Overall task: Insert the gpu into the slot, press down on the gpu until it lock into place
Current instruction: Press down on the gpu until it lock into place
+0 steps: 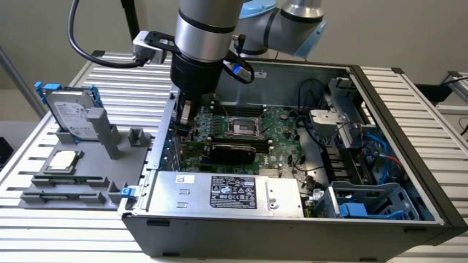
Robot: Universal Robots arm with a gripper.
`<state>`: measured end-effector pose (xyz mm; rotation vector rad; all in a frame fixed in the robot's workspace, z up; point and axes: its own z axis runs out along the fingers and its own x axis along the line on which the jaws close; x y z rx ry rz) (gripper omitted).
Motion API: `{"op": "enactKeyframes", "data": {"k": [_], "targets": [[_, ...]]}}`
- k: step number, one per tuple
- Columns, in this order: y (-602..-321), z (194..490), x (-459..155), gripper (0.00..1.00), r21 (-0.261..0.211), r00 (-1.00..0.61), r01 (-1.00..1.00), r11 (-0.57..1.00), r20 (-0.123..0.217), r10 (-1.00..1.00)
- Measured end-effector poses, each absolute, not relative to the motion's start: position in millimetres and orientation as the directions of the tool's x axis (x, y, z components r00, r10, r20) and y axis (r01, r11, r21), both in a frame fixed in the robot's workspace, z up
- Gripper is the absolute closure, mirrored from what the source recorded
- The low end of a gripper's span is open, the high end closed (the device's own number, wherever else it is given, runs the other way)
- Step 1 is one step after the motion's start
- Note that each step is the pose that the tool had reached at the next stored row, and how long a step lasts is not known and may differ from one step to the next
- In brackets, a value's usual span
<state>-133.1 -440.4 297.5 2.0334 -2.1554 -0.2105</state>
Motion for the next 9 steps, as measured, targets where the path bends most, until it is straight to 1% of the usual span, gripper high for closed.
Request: {"op": "enactKeyframes", "data": {"k": [9], "targets": [[-442.5, 297.5, -133.9, 0.87, 0.218, -0.081, -0.972, 0.086, 0.033, -0.996]]}}
